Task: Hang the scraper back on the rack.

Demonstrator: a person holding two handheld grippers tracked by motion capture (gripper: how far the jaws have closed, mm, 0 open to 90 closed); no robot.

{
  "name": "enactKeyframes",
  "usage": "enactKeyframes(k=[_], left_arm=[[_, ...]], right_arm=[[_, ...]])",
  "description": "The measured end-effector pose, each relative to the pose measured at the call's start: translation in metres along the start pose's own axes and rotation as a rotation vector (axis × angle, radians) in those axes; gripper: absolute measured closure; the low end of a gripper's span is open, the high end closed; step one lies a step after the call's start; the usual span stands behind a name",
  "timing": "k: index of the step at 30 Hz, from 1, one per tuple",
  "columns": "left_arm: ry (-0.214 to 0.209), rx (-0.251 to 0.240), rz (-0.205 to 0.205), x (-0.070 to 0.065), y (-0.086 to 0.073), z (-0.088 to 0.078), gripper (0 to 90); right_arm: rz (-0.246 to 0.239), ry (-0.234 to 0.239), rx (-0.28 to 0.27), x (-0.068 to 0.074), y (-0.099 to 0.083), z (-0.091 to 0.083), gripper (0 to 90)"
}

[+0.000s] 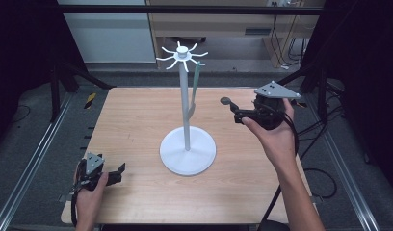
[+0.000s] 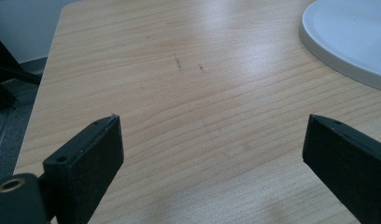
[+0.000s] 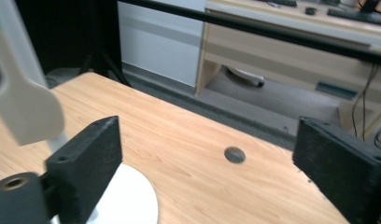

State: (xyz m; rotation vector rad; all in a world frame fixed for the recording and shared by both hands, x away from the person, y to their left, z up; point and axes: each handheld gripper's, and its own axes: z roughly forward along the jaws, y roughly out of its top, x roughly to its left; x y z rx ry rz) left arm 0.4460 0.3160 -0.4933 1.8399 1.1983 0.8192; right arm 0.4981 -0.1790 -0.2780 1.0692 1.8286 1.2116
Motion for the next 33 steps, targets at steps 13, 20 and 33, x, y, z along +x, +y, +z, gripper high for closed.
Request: enactKeyframes(k=[13,20,33], left_arm=[[0.006,-0.006,-0.003,0.001,0.0,-0.001,4.6],[-0.003,-0.009,-0.001,0.001,0.0,-0.001,4.5],[-0.024,-0.053,0.018,-0.001,0.003,-0.002,3.1]], right_arm=[[0.041,-0.023,0.055,-0.006,-0.068,0.012,5.7],[0.08,-0.029,0.106,-0.004,-0.102,0.017,5.7],[0.155,-0.061,0.209,0.003,-0.16,0.036,6.6]])
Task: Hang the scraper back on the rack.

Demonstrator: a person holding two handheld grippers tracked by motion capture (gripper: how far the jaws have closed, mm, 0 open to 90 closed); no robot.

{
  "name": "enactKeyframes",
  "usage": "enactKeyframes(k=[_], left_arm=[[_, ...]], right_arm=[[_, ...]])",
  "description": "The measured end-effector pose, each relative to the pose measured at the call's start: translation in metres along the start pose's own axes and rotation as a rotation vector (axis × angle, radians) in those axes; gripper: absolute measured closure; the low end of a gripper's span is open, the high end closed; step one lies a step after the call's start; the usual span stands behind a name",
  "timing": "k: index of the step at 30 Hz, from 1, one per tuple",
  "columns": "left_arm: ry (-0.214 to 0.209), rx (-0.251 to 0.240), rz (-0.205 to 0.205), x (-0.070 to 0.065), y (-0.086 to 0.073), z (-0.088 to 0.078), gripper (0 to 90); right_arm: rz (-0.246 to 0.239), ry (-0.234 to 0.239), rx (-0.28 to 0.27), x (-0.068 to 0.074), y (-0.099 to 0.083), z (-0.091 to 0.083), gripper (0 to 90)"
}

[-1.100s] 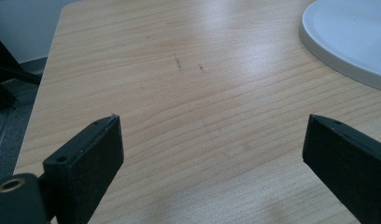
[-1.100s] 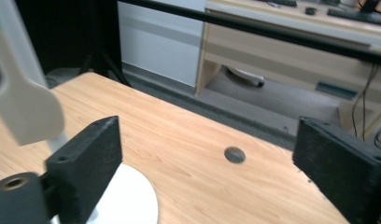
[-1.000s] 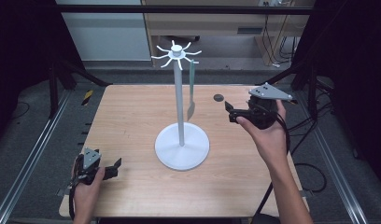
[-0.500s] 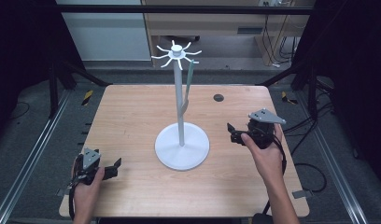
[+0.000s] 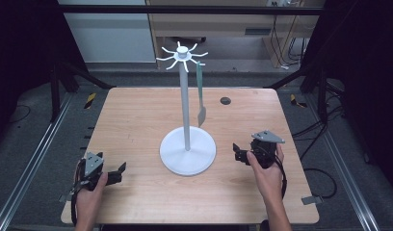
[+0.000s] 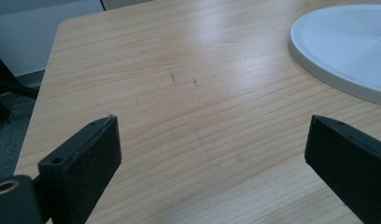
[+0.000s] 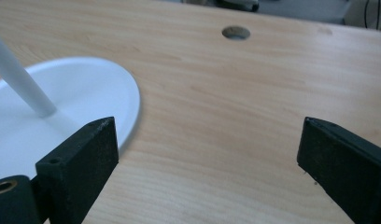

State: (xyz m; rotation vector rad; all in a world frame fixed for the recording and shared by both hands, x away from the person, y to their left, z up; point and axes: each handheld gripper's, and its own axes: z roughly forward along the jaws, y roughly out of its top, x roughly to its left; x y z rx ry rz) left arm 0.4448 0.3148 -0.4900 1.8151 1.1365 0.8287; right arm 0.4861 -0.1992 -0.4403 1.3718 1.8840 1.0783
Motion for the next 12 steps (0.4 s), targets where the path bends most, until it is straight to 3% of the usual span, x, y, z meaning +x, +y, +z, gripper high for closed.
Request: enactKeyframes(k=[7,10,12], left_arm=[[0.001,0.002,-0.001,-0.001,0.0,0.002,2.9],[0.002,0.008,0.001,0.0,0.0,0.004,2.9],[-0.004,0.014,-0.002,-0.001,0.0,0.005,2.9]], right_arm=[[0.037,-0.032,0.041,-0.003,-0.035,0.012,7.8],[0.001,-0.064,0.063,-0.005,-0.041,0.015,7.8],[0.017,-0.066,0.07,-0.006,-0.046,0.017,7.8]])
